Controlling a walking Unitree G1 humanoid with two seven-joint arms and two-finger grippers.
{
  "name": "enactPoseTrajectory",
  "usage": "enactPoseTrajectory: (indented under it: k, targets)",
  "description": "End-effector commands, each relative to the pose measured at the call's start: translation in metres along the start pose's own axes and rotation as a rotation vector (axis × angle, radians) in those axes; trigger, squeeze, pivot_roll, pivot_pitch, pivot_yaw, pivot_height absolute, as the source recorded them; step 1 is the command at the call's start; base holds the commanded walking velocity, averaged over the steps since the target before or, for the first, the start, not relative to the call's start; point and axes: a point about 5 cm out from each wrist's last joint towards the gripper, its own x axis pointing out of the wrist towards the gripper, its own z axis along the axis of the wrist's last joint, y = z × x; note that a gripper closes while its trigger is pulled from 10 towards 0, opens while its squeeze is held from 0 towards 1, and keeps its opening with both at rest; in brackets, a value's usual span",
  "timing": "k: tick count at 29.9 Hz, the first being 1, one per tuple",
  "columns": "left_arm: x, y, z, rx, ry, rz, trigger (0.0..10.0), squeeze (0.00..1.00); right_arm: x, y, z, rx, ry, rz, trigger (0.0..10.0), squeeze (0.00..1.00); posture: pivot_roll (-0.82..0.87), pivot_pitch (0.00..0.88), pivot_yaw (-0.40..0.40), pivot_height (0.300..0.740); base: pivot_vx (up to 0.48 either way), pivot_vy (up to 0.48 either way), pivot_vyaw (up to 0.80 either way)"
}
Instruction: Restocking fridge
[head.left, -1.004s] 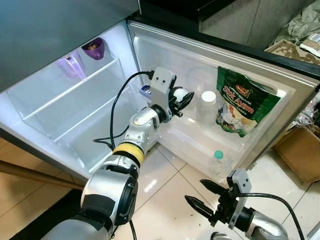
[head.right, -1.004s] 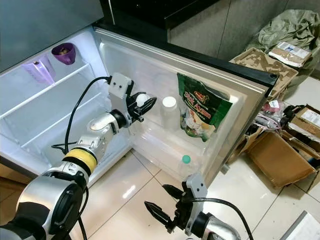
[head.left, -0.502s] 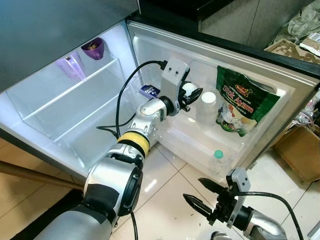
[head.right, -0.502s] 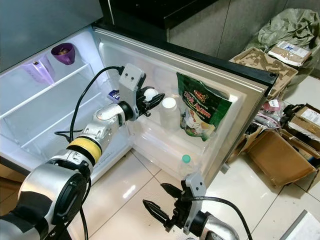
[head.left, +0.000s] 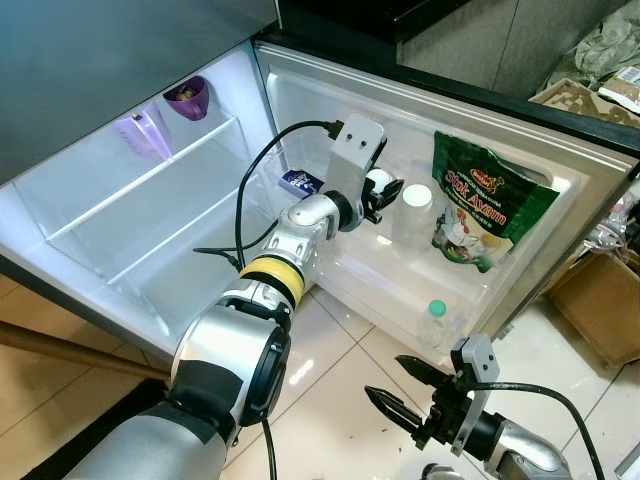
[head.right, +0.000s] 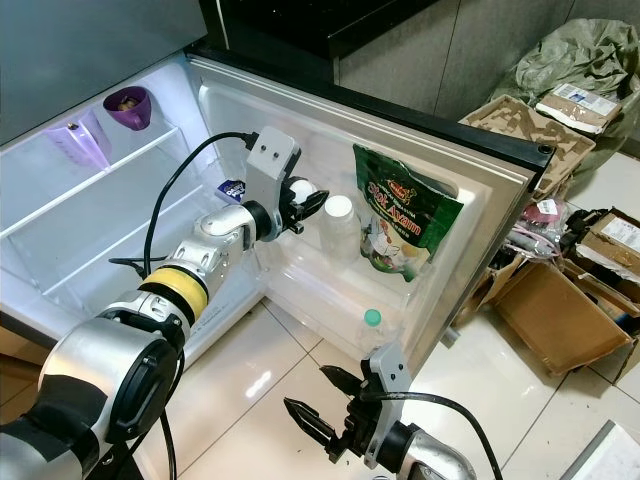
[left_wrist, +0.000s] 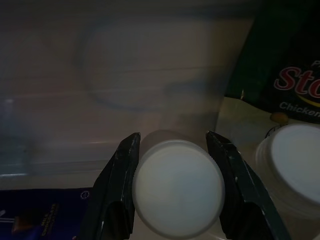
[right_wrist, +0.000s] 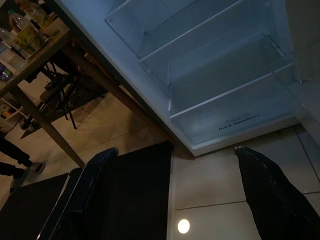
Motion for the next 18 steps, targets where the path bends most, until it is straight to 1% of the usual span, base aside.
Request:
enactPoseTrajectory:
  k: [1,4,7,14,18]
  targets:
    - [0.000,0.000,-0.008,0.002,0.054,0.013,10.0,0.00,-0.001,0.005,-0.003,0.019,0.005,0.011,10.0,0.00,-0.12,0.310,0.156,0.740,0.000,0.000,0.00]
    - [-0.001,0.002,-0.008,0.027,0.069,0.031,10.0,0.00,0.000,0.005,-0.003,0.017,0.003,0.010,10.0,0.00,-0.12,0.309,0.156,0.740,0.000,0.000,0.00]
    - [-0.001,0.002,-0.009,0.032,0.077,0.033,10.0,0.00,0.000,0.004,-0.002,0.015,0.002,0.008,10.0,0.00,-0.12,0.312,0.157,0.740,0.000,0.000,0.00]
    - [0.000,-0.006,-0.022,0.008,0.125,0.001,10.0,0.00,0.000,0.004,-0.001,0.011,0.002,0.003,10.0,0.00,-0.12,0.313,0.158,0.740,0.000,0.000,0.00]
    - [-0.001,-0.008,-0.026,0.003,0.144,0.000,10.0,0.00,0.000,0.004,-0.001,0.010,0.005,0.004,10.0,0.00,-0.13,0.312,0.155,0.740,0.000,0.000,0.00]
